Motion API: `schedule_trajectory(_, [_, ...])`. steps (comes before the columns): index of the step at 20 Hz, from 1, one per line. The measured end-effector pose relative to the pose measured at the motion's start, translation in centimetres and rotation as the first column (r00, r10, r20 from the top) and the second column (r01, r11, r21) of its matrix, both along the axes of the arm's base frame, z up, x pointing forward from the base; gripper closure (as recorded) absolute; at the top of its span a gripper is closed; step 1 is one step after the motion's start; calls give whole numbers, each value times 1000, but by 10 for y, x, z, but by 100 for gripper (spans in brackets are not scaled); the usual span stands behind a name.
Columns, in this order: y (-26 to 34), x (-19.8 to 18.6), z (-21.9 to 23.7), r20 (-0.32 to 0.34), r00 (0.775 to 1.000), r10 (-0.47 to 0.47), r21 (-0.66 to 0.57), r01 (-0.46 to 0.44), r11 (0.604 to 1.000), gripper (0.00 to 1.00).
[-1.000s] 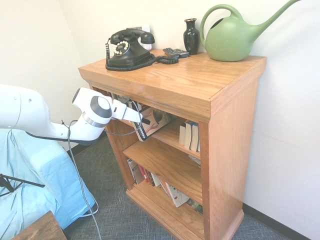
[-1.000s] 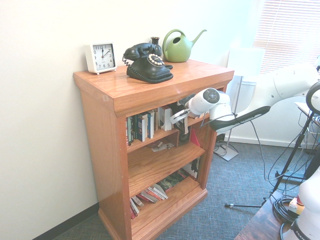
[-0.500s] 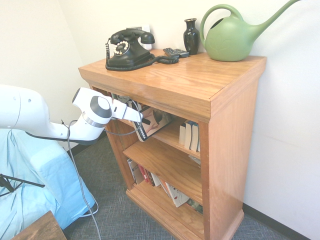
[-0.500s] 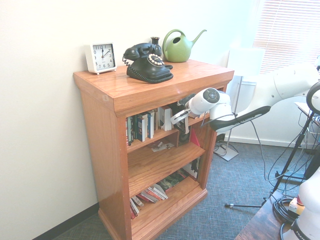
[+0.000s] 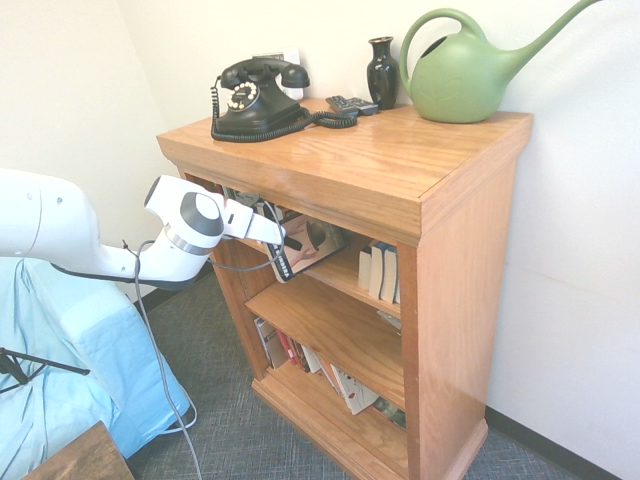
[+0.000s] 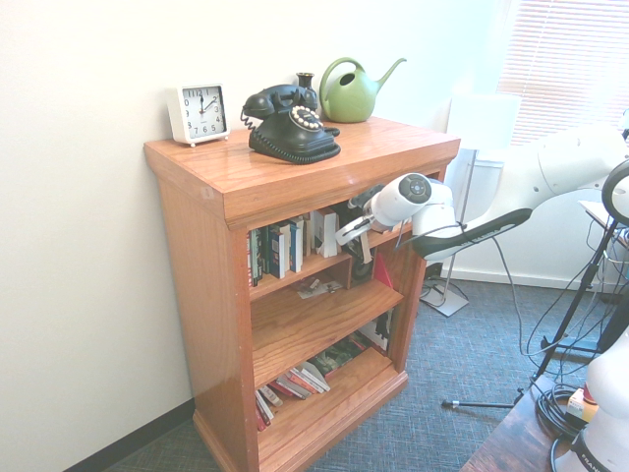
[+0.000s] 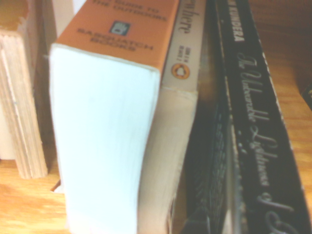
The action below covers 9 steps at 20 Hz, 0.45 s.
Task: Organize the shelf
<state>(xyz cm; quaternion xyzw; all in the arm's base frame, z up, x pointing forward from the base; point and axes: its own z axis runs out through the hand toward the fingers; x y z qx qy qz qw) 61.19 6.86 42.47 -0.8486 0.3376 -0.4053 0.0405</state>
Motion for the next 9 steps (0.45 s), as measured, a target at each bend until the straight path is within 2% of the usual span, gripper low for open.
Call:
schedule_trajectory(4, [8, -16, -7, -4, 999, 39, 7, -39, 999, 0])
schedule_trajectory(9, [9, -65, -11, 3, 999, 52, 17, -52, 998, 0])
